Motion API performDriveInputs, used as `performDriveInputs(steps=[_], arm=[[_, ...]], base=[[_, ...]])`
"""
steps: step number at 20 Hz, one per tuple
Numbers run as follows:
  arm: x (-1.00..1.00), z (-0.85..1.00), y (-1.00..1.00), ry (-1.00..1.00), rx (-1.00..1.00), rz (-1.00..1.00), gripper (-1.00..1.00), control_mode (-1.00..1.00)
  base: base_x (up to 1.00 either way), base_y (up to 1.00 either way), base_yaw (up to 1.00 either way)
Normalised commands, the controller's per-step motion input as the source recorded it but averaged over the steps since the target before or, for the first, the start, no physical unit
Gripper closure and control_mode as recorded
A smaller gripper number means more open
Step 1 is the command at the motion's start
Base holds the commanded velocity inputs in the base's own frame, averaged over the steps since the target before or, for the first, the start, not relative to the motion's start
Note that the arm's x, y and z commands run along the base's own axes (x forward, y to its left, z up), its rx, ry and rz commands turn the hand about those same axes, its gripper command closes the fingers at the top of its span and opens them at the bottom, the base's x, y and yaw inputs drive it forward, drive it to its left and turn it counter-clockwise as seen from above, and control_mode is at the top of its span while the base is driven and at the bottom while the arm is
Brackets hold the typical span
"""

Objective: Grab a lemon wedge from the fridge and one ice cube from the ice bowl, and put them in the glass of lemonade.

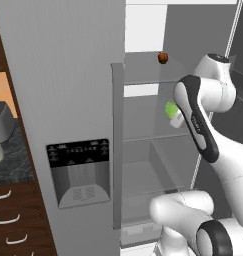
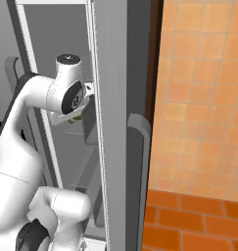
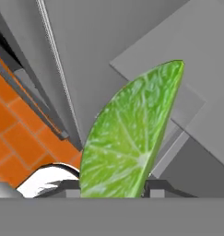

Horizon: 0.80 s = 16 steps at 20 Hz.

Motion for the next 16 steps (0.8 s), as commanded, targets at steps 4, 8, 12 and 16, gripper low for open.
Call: performDriveInputs(steps=[4,8,12,16], arm=[[-0.81,-0.84,0.05,0.01,-0.06,0.00,1.00,-1.00],[-0.64,-0.15,0.08,0.00,-0.01,0.00,1.00,-1.00],[-0.32,0.00,0.01,-0.01,0.00,0.00,1.00,-1.00],[-0.27,0.04,0.06,-0.04,-0.01,0.00,1.00,-1.00]], base=[[0.00,0.00,0.00],[0.00,0.00,0.00],[0.00,0.00,0.00],[0.00,0.00,0.00]])
